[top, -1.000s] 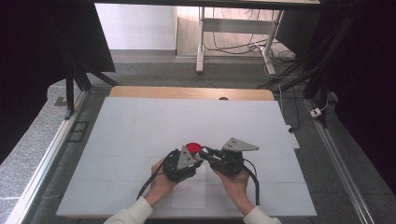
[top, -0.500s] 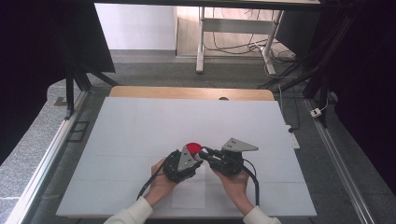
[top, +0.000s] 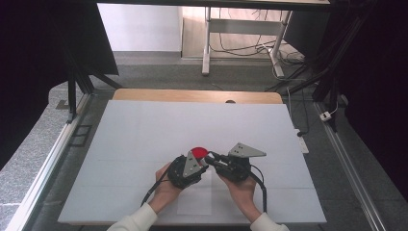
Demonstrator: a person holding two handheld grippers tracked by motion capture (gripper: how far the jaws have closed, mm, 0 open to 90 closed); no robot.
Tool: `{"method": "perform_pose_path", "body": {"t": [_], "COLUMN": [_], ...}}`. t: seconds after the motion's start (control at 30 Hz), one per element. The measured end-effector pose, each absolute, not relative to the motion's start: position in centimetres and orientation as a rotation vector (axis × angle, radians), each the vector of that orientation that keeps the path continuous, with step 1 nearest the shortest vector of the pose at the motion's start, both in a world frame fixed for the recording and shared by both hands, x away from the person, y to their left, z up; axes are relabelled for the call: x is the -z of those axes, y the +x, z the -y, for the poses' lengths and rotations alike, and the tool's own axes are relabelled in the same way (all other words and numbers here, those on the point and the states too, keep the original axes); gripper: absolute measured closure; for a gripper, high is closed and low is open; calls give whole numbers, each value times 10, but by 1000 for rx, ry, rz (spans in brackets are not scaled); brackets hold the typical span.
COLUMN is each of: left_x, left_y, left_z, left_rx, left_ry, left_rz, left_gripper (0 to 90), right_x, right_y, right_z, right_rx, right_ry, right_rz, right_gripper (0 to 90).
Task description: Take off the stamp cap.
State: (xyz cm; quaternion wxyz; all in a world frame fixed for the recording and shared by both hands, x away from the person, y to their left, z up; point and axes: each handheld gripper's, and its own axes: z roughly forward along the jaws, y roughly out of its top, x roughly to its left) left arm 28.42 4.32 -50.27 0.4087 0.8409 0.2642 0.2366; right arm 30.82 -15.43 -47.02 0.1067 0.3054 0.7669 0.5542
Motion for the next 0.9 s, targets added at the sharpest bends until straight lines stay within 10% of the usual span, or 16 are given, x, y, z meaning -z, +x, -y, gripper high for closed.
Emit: {"method": "perform_pose_path", "body": {"t": [0.9], "left_x": [505], "left_y": [284], "left_z": [-43], "left_rx": [-608], "left_ry": [2130], "left_rz": [-646], "left_gripper": [655], "right_x": [470], "right_y": [307], "right_z": [153], "right_rx": [-1610], "right_ry": [897], "right_rz": [-2266], "right_gripper": [753]}}
